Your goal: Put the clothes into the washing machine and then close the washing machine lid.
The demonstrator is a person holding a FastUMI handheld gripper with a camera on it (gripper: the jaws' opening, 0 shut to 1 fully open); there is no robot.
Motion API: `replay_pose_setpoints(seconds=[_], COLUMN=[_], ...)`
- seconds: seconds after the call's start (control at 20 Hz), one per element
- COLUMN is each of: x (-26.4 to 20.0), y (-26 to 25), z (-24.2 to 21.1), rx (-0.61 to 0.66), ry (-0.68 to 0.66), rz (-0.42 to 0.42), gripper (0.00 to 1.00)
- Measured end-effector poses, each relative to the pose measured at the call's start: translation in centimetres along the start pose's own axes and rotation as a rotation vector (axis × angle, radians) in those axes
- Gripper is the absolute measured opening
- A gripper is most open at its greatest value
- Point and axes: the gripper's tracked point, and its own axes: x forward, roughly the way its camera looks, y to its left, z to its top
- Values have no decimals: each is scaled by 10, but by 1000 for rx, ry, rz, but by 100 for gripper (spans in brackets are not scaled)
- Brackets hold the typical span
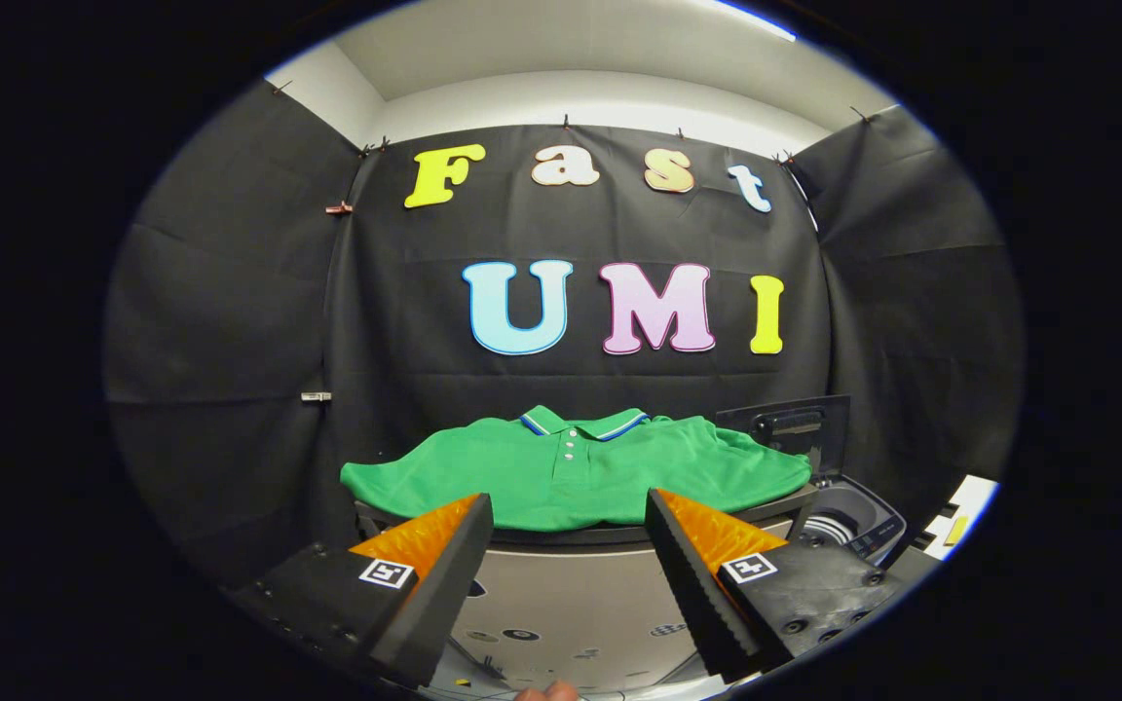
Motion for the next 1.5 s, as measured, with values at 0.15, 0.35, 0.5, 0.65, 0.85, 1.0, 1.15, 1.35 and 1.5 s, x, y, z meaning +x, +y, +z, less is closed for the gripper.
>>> replay_pose_setpoints(seconds=[0.15, 0.35, 0.5, 0.65, 0.85, 1.0, 1.15, 1.35, 1.5], x=[-1, -2, 0, 4, 21, 40, 60, 85, 103], y=[-1, -2, -3, -4, -6, -3, -4, -11, -14], z=[4, 4, 9, 9, 23, 33, 44, 60, 71], rx=[6, 11, 10, 14, 24, 41, 52, 65, 78], ry=[-9, -9, -17, -14, -15, -16, -15, -25, -22], rz=[-4, -9, -8, -9, -18, -18, -30, -50, -54], gripper=[99, 99, 99, 99, 99, 99, 99, 99, 98])
